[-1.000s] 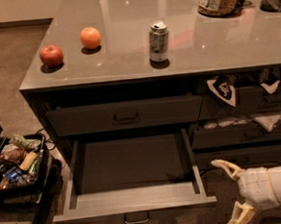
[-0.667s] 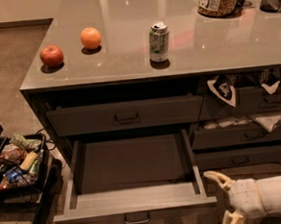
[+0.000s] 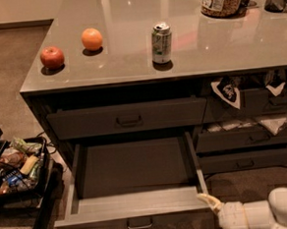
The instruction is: Close middle drawer
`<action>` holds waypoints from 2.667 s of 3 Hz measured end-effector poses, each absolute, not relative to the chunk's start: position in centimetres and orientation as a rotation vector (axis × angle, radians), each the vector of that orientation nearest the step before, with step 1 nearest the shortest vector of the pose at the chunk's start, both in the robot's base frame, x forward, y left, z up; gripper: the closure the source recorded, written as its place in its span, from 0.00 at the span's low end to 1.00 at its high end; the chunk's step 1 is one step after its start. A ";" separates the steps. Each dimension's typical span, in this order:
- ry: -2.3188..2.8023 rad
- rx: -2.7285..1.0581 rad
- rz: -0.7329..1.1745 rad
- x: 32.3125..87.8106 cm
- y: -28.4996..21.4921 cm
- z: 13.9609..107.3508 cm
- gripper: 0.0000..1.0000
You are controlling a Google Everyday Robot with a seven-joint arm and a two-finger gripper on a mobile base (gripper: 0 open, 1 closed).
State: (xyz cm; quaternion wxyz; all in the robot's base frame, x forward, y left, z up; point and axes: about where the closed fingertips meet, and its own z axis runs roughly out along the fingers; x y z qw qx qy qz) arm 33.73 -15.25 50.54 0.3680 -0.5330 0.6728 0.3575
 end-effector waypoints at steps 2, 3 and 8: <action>1.679 -1.325 0.914 33.1 -13.9 47.7 0.00; 1.679 -1.325 0.914 33.1 -13.9 47.7 0.19; 1.757 -1.359 0.897 34.7 -13.3 46.4 1.00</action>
Offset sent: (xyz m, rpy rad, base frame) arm -0.0044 0.0105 -0.0230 0.0400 -0.0307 -0.0206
